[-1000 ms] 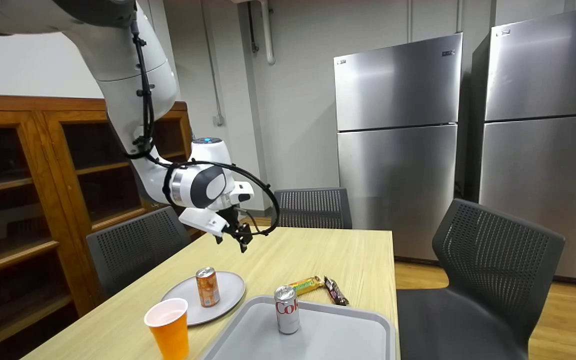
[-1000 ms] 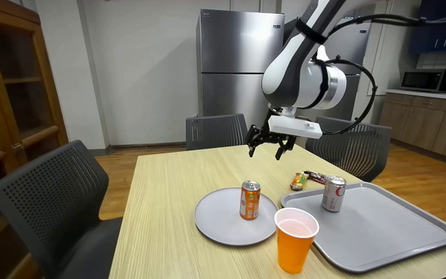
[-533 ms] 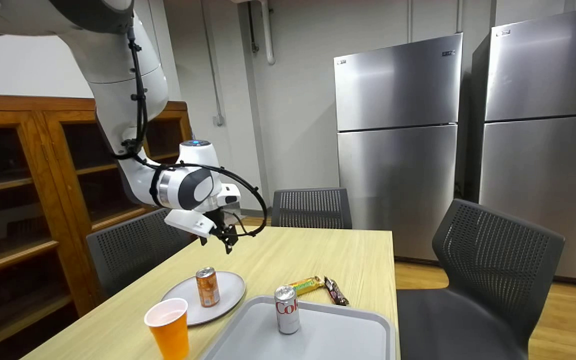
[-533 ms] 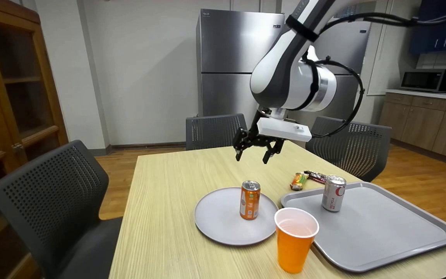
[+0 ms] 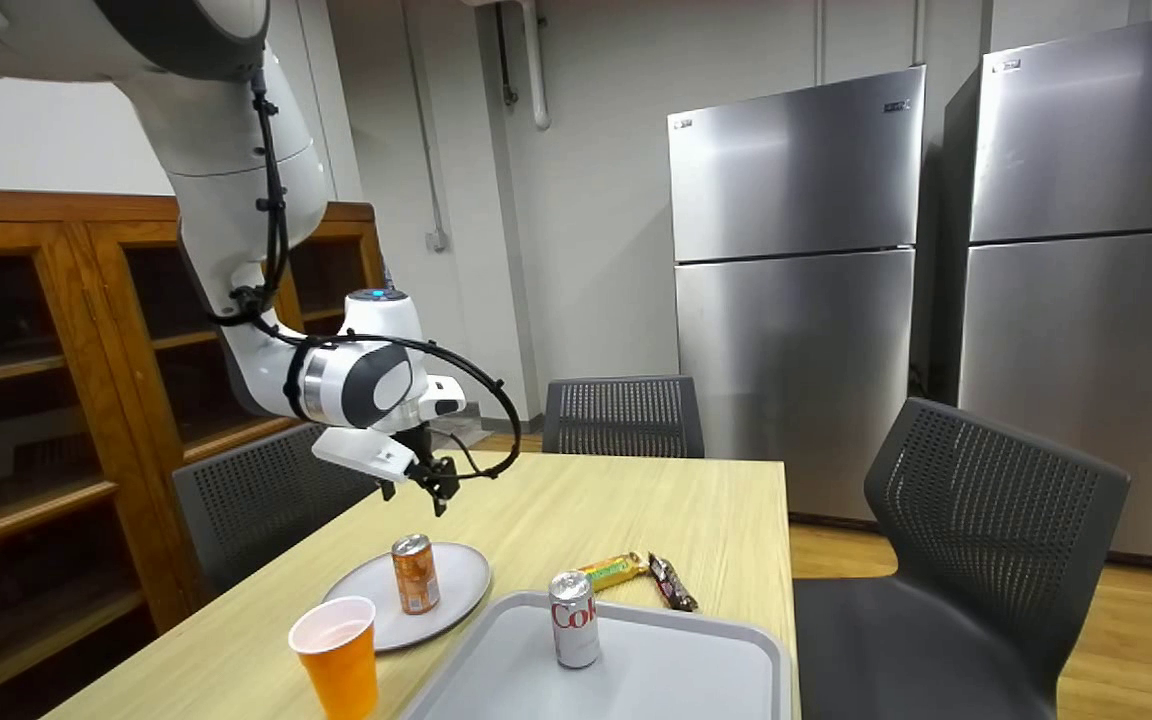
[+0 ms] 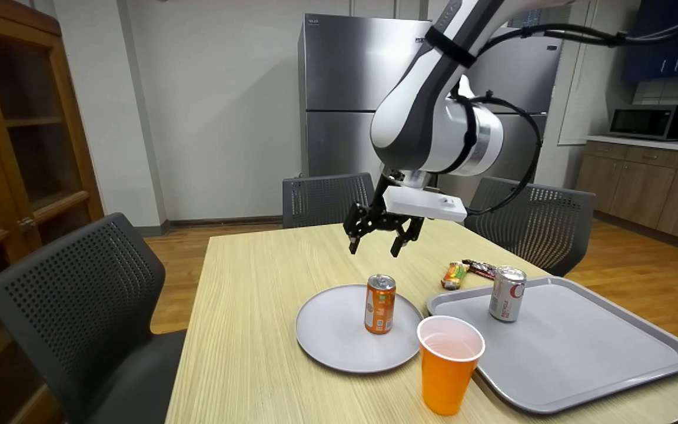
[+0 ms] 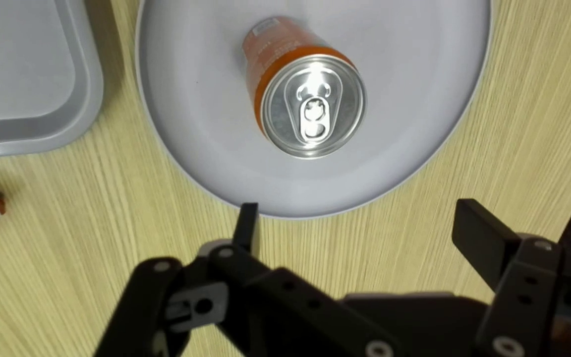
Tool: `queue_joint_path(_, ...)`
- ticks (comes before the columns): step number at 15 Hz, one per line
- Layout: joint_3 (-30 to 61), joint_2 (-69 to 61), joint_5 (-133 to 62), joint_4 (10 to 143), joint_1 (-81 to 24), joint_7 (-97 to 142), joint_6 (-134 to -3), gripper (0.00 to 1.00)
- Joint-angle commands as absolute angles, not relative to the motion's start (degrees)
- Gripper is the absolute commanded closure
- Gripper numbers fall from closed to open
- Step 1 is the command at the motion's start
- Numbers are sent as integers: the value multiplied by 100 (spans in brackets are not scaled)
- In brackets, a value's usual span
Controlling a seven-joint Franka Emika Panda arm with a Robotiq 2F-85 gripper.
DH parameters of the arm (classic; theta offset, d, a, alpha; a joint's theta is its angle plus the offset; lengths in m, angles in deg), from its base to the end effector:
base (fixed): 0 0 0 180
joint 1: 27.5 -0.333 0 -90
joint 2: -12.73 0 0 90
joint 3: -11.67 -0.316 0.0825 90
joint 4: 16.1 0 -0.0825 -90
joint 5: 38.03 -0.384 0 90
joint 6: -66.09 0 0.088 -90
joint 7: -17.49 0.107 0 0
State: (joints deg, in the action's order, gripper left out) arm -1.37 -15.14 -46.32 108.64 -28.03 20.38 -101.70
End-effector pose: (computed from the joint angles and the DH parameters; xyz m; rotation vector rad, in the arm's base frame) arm 0.5703 0.1277 0.1963 -2.9316 -0.0129 -0.3622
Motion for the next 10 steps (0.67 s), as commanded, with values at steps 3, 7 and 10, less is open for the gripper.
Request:
queue_joint_path(3, 12, -1519, -4506, 10814, -3031, 1894, -9945, 0)
queue_joint_path(7, 74, -1588, -4446, 10778, -3088, 1884, -9832, 0)
queue_joint_path(10, 107, -1564, -4427, 10795, -3087, 1846, -9732, 0)
